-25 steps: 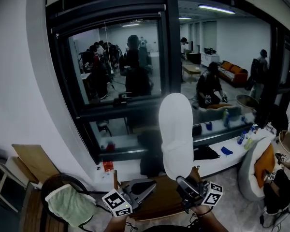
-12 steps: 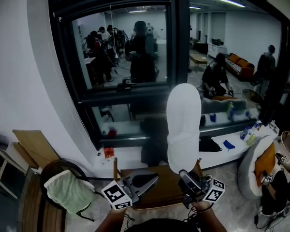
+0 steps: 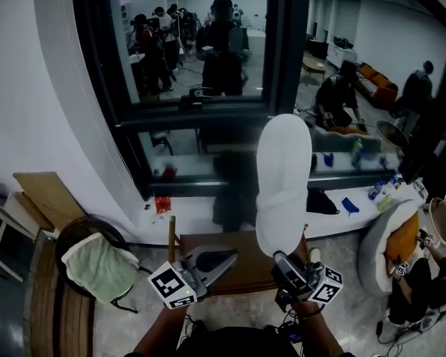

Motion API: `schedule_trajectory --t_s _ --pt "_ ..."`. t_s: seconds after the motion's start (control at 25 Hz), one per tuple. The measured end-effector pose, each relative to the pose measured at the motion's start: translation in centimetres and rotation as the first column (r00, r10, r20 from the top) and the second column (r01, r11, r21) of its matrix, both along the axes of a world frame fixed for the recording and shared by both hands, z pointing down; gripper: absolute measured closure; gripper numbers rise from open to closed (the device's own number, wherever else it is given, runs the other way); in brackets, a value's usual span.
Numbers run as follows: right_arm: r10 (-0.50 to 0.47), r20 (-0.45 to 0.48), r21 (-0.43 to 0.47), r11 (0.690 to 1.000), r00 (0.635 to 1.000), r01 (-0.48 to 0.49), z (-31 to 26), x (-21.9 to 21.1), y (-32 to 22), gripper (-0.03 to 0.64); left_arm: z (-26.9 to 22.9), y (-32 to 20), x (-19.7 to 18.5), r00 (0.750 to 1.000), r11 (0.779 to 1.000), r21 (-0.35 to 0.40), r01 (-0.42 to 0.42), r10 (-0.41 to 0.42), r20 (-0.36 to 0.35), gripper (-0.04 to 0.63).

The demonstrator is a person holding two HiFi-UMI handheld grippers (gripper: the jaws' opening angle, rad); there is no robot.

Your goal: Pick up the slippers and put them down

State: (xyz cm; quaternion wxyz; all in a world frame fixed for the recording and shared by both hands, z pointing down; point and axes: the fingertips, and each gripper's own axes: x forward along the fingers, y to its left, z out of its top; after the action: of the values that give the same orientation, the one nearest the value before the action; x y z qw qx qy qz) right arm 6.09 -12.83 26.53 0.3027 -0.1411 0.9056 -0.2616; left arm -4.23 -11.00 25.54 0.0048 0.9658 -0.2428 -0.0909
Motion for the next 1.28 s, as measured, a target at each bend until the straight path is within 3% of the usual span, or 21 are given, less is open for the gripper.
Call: schedule_trajectory --t_s 0.16,0.36,0.68,0.88,1.2,1.28 --pt "-0.026 -0.006 -0.058 0.998 1.000 0.025 1.5 -0.7 -0.4 0.560 0.5 -0.6 -1.1 0.999 0.999 -0.017 0.041 -0.041 -0.007 0.584" --pt "-0.029 -0.010 -0.149 0.989 1.000 0.027 4.7 -0.7 -0.1 0.560 3.0 -0.6 -1.4 0.998 0.994 -0.093 0.062 -0.061 0.011 0.584" --pt "-0.022 0.011 -0.313 0.949 1.000 0.024 12.7 -0.9 -0.6 0.560 10.1 -1.2 -1.7 0.996 0.975 -0.205 0.083 -0.076 0.044 0.584" --pt "0.007 0.020 -0.429 0.903 1.000 0.002 18.4 -0.1 0.1 0.560 15.4 -0.7 -0.9 0.995 0.940 -0.330 0.090 -0.070 0.073 0.584" --pt "0.005 -0.038 -0.542 0.840 0.999 -0.025 28.6 1.3 0.7 0.558 25.6 1.1 2.4 0.993 0.898 -0.438 0.048 0.006 0.122 0.584" --pt "-0.001 -0.050 -0.566 0.824 0.999 -0.028 31.1 1.2 0.9 0.560 28.0 1.7 3.3 0.995 0.881 -0.472 0.029 0.022 0.101 0.584"
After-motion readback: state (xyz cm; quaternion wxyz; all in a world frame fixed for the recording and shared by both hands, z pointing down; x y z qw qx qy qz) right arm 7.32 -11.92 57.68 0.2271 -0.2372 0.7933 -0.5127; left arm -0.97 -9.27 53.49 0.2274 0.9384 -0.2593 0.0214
